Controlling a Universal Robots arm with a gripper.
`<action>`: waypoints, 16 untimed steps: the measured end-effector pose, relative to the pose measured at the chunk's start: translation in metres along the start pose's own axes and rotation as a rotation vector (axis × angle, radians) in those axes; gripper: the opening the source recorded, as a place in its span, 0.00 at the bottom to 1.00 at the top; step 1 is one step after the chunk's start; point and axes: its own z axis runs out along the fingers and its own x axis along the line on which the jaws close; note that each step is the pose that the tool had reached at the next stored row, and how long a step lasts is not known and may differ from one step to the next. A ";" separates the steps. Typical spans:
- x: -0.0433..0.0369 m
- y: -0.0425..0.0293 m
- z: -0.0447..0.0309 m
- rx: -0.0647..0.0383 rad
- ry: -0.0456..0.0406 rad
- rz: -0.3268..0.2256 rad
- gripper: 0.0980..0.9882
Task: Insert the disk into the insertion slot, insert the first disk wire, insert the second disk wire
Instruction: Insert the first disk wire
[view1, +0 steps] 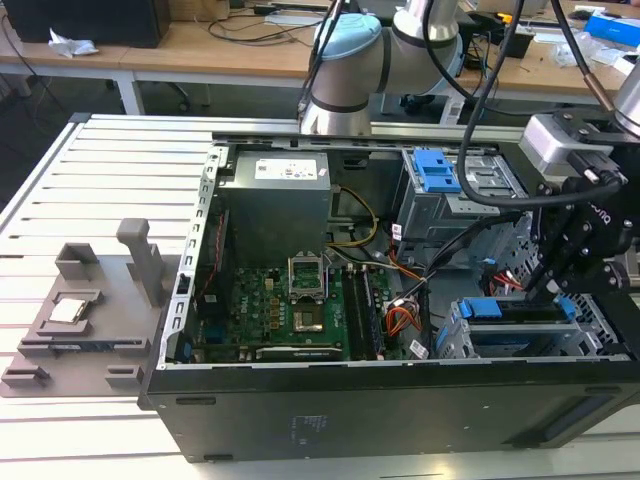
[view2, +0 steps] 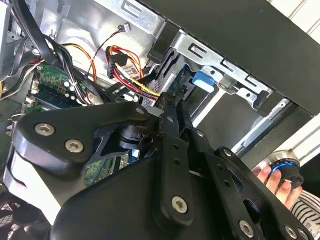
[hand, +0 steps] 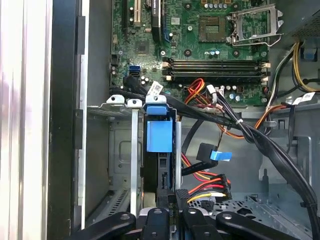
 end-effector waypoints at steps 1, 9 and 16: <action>0.0002 0.0001 -0.0009 0.000 0.0001 0.002 0.08; 0.0033 -0.0002 -0.0006 -0.003 -0.0069 0.026 0.08; 0.0034 -0.0026 0.0009 -0.006 -0.0073 0.017 0.08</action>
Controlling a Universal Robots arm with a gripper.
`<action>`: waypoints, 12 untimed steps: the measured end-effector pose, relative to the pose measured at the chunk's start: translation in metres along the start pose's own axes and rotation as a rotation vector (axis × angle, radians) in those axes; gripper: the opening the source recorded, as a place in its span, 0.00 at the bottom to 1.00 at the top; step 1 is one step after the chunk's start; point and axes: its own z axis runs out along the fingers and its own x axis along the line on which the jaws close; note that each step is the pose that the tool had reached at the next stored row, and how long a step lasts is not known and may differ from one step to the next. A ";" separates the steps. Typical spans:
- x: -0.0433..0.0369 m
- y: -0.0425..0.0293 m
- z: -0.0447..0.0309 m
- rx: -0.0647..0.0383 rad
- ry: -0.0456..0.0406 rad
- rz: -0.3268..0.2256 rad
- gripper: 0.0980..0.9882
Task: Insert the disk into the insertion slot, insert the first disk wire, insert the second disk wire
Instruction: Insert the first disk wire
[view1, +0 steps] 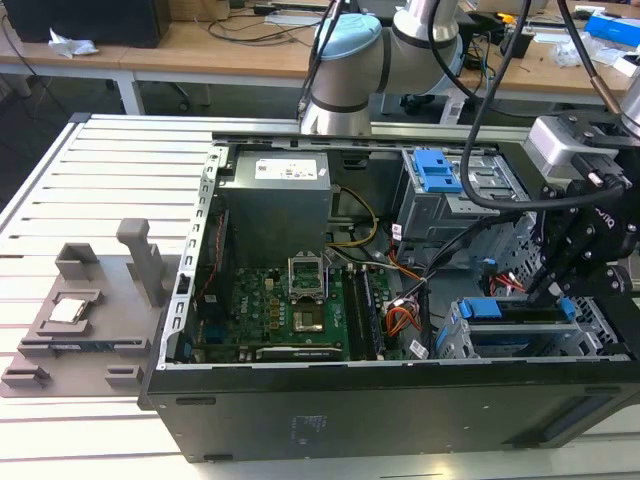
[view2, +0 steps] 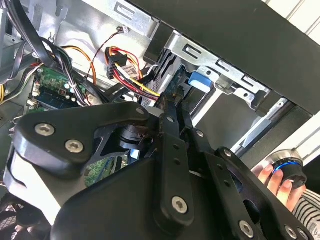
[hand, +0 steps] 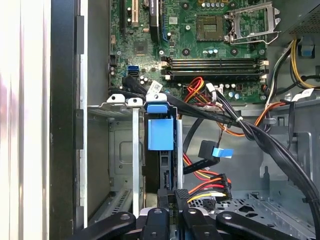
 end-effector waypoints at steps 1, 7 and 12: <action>0.0001 -0.0001 0.0005 0.000 -0.0002 0.000 0.08; 0.0012 -0.0004 0.0057 -0.001 0.0002 0.000 0.08; 0.0013 -0.0004 0.0068 -0.001 -0.0019 0.000 0.09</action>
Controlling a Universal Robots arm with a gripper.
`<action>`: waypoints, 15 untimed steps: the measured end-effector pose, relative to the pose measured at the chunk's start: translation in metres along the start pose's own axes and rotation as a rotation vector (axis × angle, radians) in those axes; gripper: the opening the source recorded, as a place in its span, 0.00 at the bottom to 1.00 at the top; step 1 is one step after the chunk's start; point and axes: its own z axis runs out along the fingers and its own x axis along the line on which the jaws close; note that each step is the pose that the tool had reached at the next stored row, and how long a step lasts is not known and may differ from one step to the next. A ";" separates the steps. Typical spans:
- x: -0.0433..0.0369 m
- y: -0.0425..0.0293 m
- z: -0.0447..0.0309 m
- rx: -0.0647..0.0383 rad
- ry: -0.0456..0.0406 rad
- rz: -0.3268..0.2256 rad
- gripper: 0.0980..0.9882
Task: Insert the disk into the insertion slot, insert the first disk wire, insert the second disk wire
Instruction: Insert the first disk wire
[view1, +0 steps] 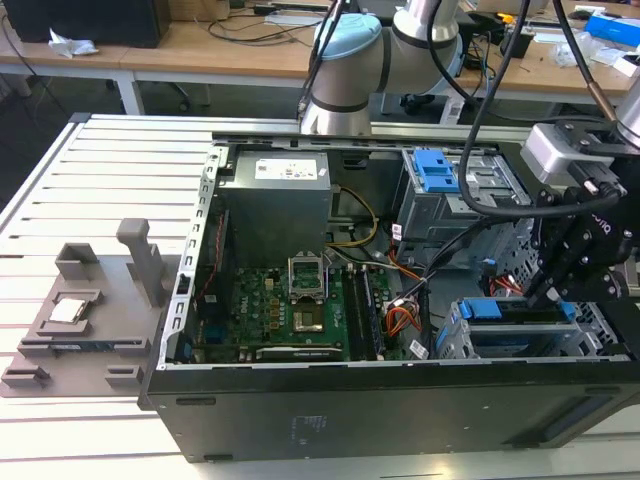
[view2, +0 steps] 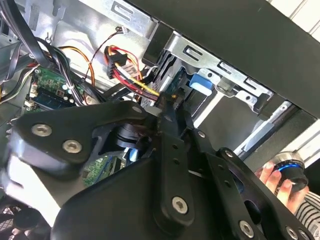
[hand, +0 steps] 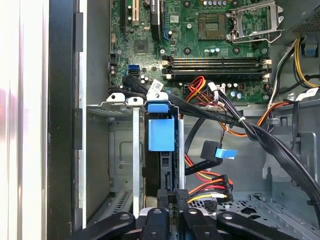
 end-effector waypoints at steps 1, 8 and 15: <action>0.0000 0.0000 -0.0002 0.000 0.0004 0.000 0.16; 0.0004 0.0009 -0.0172 0.000 0.0013 0.000 0.16; -0.0018 0.0019 -0.0328 0.000 0.0017 0.000 0.01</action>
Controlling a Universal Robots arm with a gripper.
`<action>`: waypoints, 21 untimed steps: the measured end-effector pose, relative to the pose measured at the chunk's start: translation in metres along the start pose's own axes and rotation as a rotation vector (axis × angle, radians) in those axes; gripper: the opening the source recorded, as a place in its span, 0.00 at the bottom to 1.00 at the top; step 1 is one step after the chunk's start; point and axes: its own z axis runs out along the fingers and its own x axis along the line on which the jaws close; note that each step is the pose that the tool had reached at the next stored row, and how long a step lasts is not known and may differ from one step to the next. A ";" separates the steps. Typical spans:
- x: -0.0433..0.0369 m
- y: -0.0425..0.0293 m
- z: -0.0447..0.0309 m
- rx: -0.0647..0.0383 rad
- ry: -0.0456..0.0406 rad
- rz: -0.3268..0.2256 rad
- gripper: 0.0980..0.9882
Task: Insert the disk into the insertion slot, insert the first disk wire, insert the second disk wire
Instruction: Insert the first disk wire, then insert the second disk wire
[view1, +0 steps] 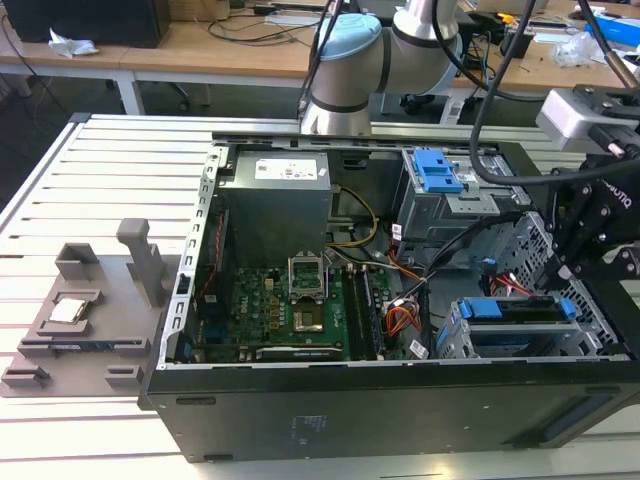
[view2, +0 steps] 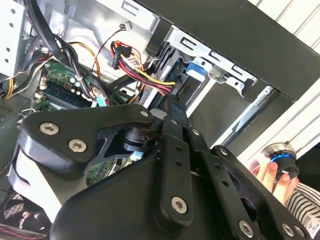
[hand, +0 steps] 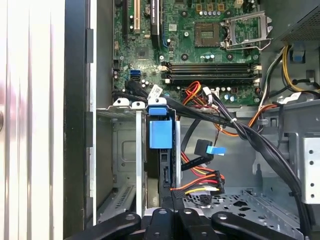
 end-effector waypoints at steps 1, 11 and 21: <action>0.0000 0.0001 -0.0015 0.000 -0.0003 0.000 0.01; 0.0000 0.0001 -0.0019 0.000 0.0000 0.000 0.01; 0.0002 0.0173 -0.0010 0.000 0.0000 0.000 0.01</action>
